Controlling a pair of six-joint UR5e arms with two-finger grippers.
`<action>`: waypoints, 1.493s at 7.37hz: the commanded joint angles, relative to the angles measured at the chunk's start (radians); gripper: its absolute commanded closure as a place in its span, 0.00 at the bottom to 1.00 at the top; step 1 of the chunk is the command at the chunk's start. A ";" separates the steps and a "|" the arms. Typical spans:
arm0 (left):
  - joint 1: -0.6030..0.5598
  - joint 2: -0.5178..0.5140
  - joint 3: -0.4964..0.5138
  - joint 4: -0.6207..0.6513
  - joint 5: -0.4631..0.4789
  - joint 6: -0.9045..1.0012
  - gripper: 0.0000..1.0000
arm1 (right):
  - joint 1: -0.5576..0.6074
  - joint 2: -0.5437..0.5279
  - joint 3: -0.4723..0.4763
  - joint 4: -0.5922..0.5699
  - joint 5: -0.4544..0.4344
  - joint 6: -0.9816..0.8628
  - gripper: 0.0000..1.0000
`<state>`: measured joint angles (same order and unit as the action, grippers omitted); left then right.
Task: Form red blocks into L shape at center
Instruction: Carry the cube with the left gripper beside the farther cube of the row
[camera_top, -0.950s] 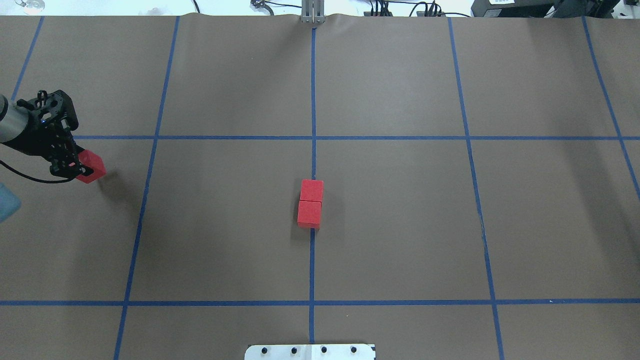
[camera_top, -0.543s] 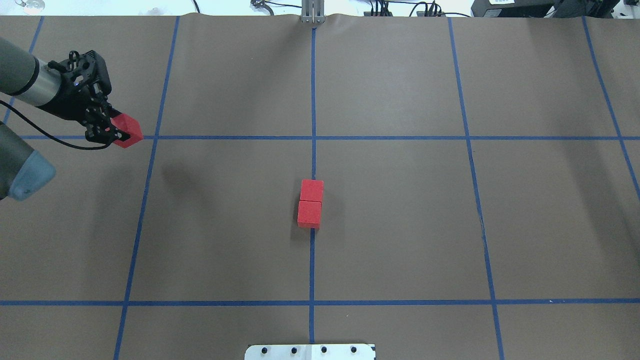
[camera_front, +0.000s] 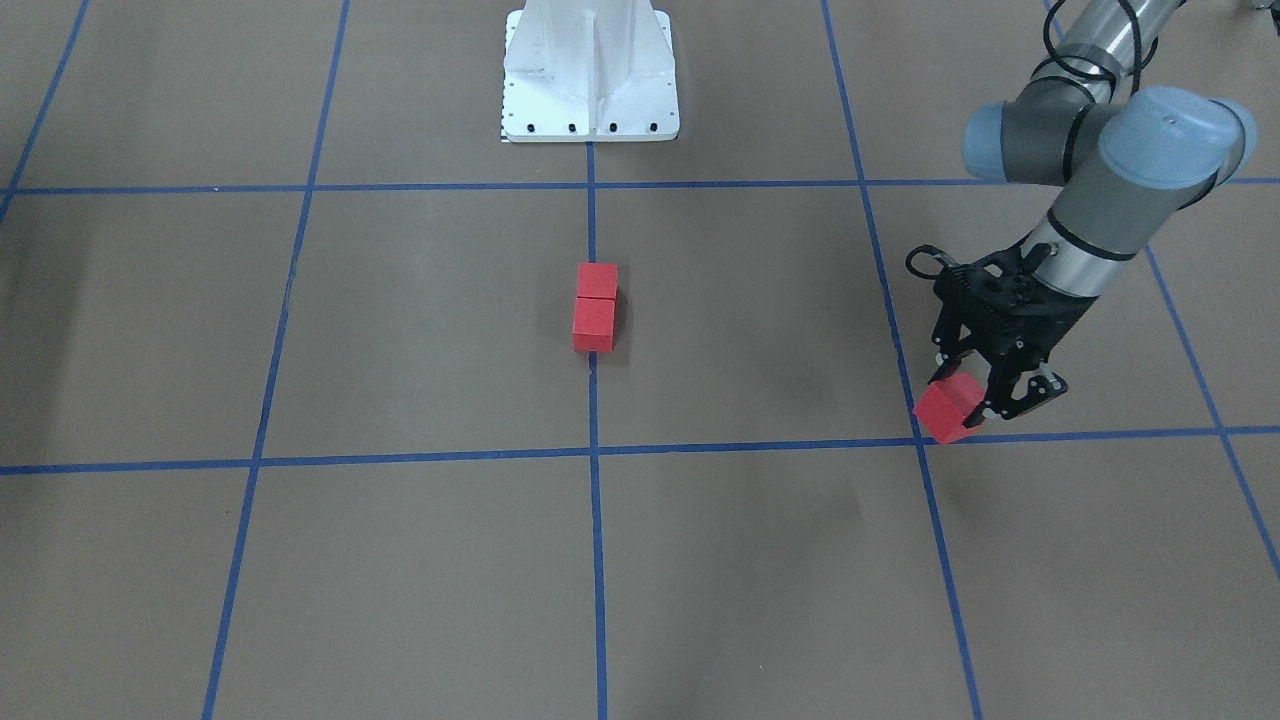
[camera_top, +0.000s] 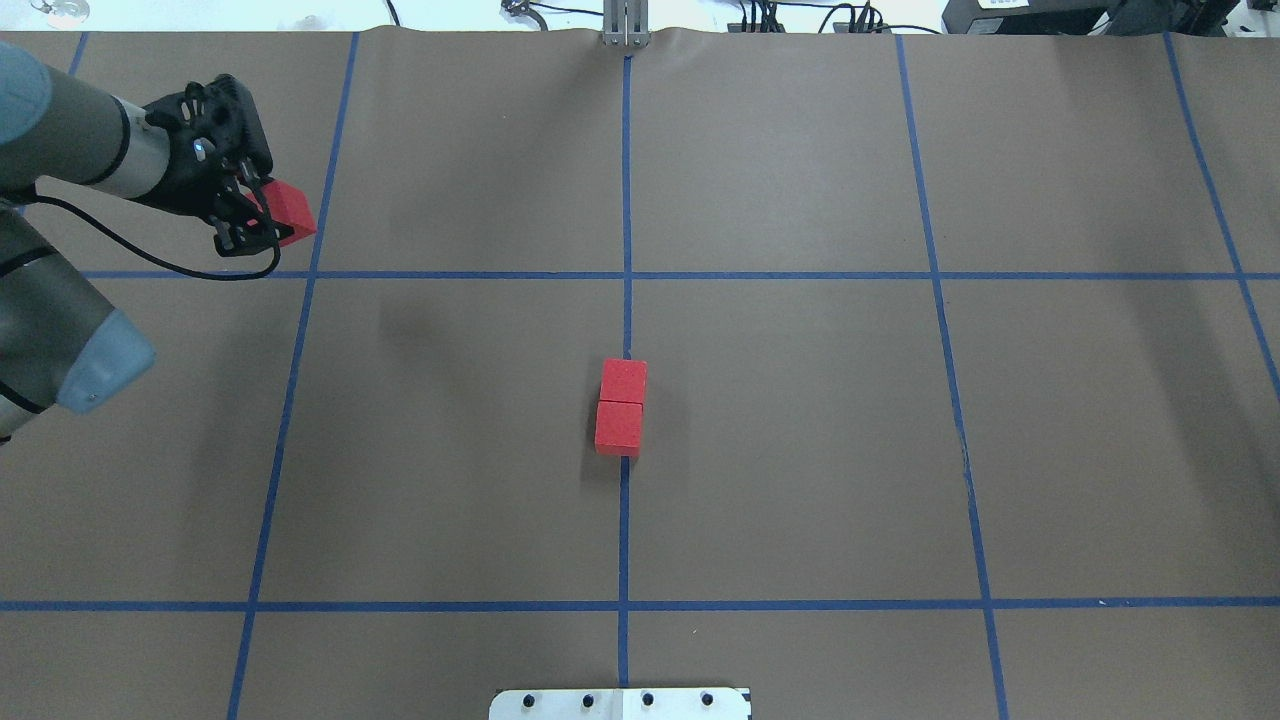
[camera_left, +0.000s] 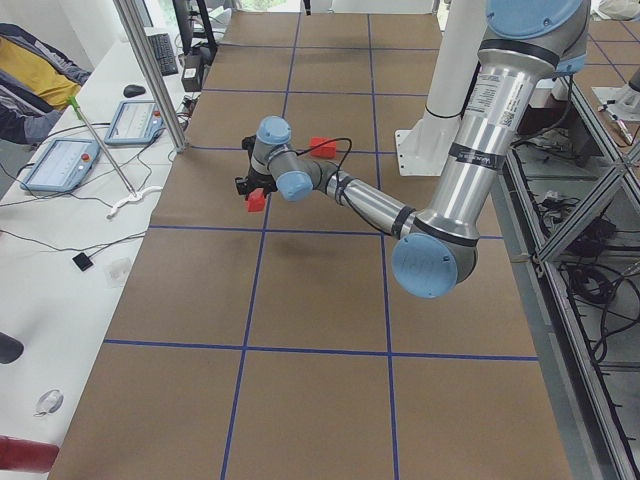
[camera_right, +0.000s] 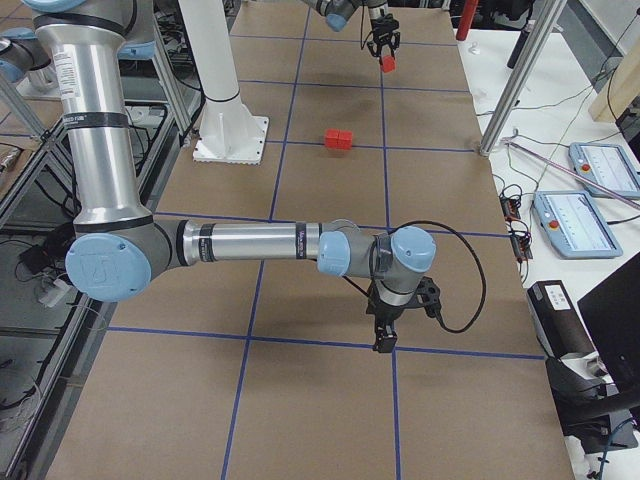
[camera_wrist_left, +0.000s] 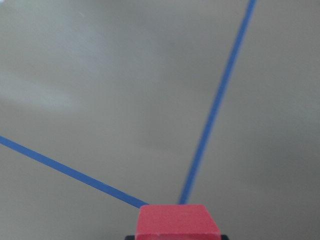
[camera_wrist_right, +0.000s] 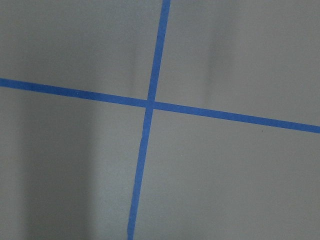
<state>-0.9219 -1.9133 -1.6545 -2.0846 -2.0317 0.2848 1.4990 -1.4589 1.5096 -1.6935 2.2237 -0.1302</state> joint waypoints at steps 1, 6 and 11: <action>0.057 -0.067 -0.005 0.030 0.019 0.167 1.00 | -0.002 0.003 -0.009 0.000 0.001 0.000 0.01; 0.239 -0.374 0.059 0.551 0.008 0.183 1.00 | 0.000 0.002 -0.022 0.000 0.001 0.000 0.01; 0.353 -0.403 0.162 0.331 0.015 0.183 1.00 | -0.002 0.002 -0.022 0.000 0.001 0.000 0.01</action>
<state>-0.5831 -2.3077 -1.5095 -1.7280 -2.0186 0.4695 1.4983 -1.4573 1.4890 -1.6935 2.2243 -0.1304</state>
